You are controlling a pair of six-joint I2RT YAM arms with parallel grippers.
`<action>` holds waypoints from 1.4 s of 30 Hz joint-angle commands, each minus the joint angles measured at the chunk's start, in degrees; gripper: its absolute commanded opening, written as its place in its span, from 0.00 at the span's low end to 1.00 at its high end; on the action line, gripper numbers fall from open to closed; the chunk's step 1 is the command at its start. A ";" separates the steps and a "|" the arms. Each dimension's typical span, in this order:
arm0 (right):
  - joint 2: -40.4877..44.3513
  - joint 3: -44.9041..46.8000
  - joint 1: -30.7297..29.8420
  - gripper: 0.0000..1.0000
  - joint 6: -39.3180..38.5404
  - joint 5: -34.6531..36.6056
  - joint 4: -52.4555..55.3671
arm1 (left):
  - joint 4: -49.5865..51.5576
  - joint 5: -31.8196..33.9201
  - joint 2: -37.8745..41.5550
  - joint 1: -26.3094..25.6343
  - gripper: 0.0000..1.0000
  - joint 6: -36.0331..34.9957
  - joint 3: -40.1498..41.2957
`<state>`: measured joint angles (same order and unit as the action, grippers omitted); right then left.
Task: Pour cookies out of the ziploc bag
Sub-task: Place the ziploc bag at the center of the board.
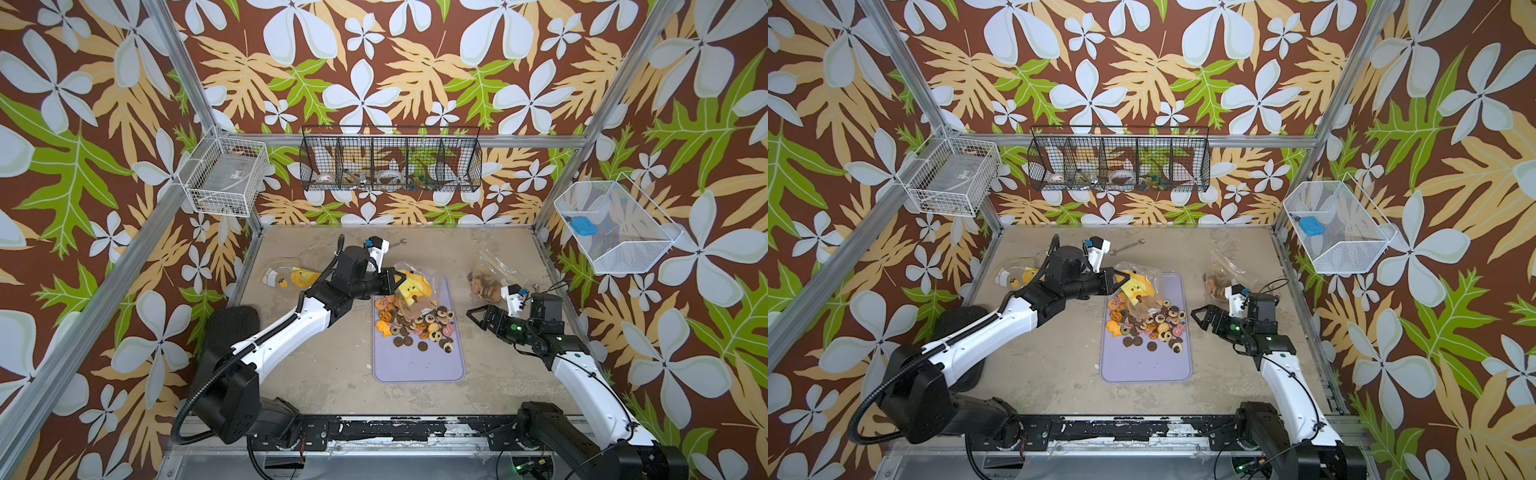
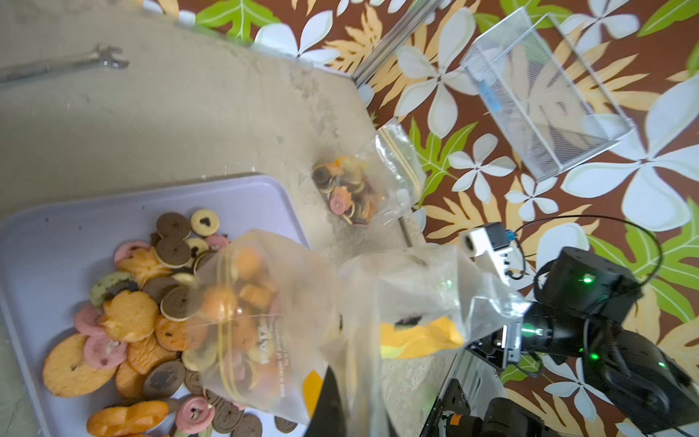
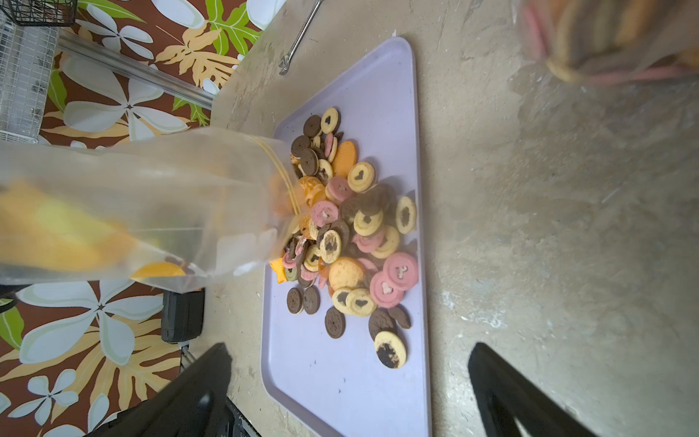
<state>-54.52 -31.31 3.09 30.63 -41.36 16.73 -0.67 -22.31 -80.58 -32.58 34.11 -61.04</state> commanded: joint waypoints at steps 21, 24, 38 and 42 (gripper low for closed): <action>-0.21 0.71 0.00 1.00 0.40 -2.71 -1.25 | -3.08 -1.63 2.59 0.01 0.00 5.31 5.20; 0.28 1.33 0.04 1.00 1.50 -2.70 -1.86 | -2.70 -1.84 4.03 -0.03 0.00 6.06 4.16; 4.74 -0.68 0.03 1.00 -2.39 -0.61 7.19 | -13.24 0.08 0.15 -0.02 0.00 6.98 16.36; 6.05 0.11 0.03 1.00 -1.97 -0.04 6.43 | -8.89 0.20 2.77 0.00 0.00 5.75 12.12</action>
<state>-48.82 -31.42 3.09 29.58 -42.30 22.63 -9.06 -22.35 -79.35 -32.58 40.56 -46.52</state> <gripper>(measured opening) 0.997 0.051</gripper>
